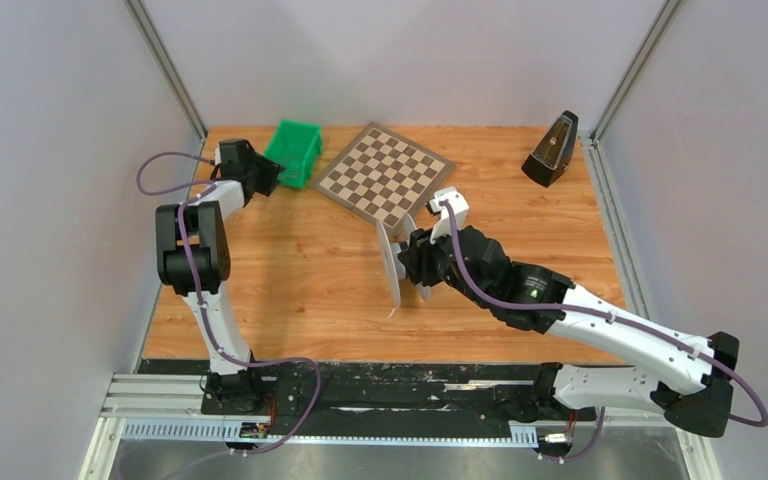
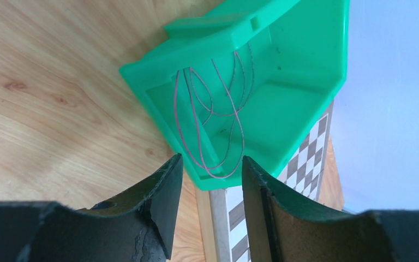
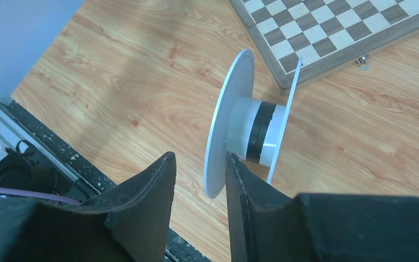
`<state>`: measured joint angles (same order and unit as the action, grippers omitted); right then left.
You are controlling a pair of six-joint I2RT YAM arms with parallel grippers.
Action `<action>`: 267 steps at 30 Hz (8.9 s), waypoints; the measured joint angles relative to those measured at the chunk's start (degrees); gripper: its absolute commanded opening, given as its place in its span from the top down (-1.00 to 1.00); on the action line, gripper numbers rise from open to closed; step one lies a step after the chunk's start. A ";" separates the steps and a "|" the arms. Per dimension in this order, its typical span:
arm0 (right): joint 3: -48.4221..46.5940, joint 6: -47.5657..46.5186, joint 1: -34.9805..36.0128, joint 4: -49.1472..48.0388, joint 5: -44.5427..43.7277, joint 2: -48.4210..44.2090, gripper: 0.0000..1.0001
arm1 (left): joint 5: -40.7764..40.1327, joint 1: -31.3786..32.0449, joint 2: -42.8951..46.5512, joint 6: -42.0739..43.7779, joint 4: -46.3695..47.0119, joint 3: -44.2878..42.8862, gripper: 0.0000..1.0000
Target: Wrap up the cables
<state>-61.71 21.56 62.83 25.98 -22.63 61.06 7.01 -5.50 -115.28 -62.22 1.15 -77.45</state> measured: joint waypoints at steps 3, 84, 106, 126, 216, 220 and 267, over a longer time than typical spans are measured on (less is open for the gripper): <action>0.00 -0.39 0.00 -0.24 0.04 1.55 0.23 | 1.01 -0.24 -0.09 -0.57 0.66 0.00 0.07; 7.23 -5.40 0.00 -14.43 14.34 -15.78 -0.86 | 43.69 22.84 56.52 45.57 -31.74 0.57 1.00; 7.43 2.86 0.00 -24.57 18.78 -10.56 -0.21 | 56.87 26.82 61.35 38.38 -26.99 3.54 1.00; 9.35 -12.33 0.00 -26.29 9.64 -11.08 -0.09 | 55.08 26.82 59.45 35.82 -26.47 3.63 1.00; -0.22 1.90 -59.10 -7.87 42.49 2.05 1.00 | 1.07 32.13 63.52 39.50 -37.86 18.53 -0.21; 8.31 5.88 -55.98 -7.26 49.81 0.33 1.00 | -0.52 39.87 60.02 37.79 -34.60 19.45 -0.23; 21.59 10.95 -54.27 -7.39 57.66 -16.90 1.00 | -2.19 46.16 45.05 72.43 -26.08 10.97 -0.36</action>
<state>-40.12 32.51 8.56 18.59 35.03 44.16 4.82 40.66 -70.24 10.22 -24.93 -66.48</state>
